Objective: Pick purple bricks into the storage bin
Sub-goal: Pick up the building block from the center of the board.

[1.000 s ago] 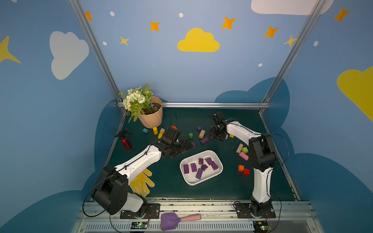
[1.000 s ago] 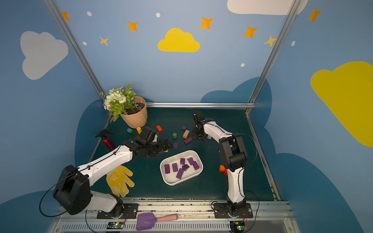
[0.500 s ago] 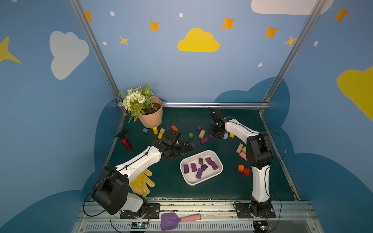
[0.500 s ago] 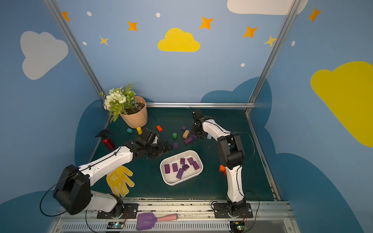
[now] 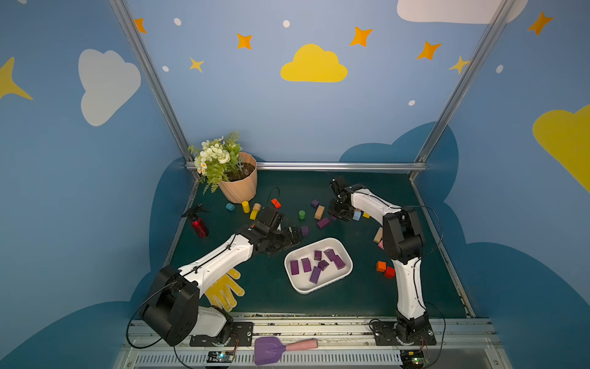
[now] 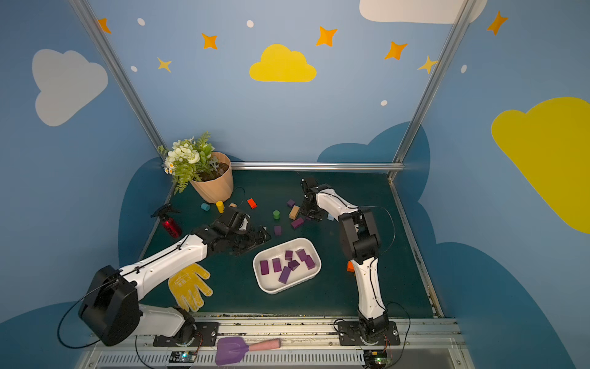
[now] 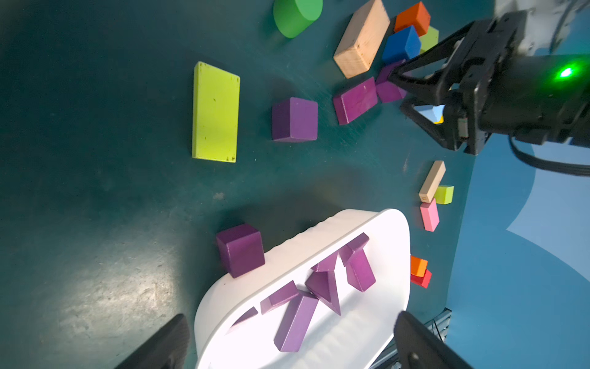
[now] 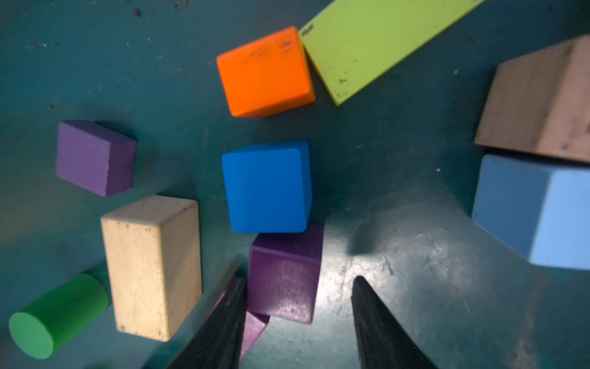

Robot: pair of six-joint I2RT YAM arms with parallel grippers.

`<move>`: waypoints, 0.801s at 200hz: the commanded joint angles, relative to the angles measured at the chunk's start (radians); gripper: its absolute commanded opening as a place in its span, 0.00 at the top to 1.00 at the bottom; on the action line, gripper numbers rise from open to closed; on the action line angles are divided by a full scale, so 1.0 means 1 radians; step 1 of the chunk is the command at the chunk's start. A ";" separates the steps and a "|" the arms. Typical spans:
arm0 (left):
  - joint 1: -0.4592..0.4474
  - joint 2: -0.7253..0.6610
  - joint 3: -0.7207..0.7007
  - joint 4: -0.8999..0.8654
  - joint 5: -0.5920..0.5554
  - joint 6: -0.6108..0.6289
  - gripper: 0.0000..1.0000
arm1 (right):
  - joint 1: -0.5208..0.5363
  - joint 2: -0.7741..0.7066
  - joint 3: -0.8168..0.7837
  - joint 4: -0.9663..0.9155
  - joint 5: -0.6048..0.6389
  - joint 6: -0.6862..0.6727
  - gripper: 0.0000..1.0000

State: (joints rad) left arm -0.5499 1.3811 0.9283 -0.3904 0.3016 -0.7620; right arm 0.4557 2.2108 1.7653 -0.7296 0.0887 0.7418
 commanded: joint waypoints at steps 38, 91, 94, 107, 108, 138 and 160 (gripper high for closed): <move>-0.003 -0.041 -0.034 -0.016 -0.016 0.008 0.00 | 0.003 0.033 0.022 -0.019 0.013 0.020 0.54; -0.004 -0.032 -0.037 -0.020 -0.014 0.015 0.00 | 0.002 0.022 0.014 -0.013 0.005 0.022 0.62; -0.004 -0.030 -0.036 -0.020 -0.014 0.016 0.00 | 0.003 0.020 0.013 -0.012 0.005 0.021 0.63; -0.006 -0.025 -0.036 -0.021 -0.014 0.018 0.00 | 0.003 0.014 0.007 -0.009 0.005 0.021 0.64; -0.006 -0.024 -0.036 -0.021 -0.015 0.018 0.00 | 0.003 0.013 0.007 -0.010 0.005 0.021 0.64; -0.013 -0.011 -0.032 -0.022 -0.018 0.023 0.00 | 0.007 -0.012 -0.007 -0.004 0.004 0.013 0.66; -0.021 0.000 -0.029 -0.027 -0.020 0.027 0.00 | 0.011 -0.035 -0.024 -0.002 0.016 0.003 0.66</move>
State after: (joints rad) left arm -0.5617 1.3621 0.8982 -0.4007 0.2977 -0.7551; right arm 0.4564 2.2265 1.7615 -0.7261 0.0898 0.7547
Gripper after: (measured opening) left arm 0.997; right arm 0.342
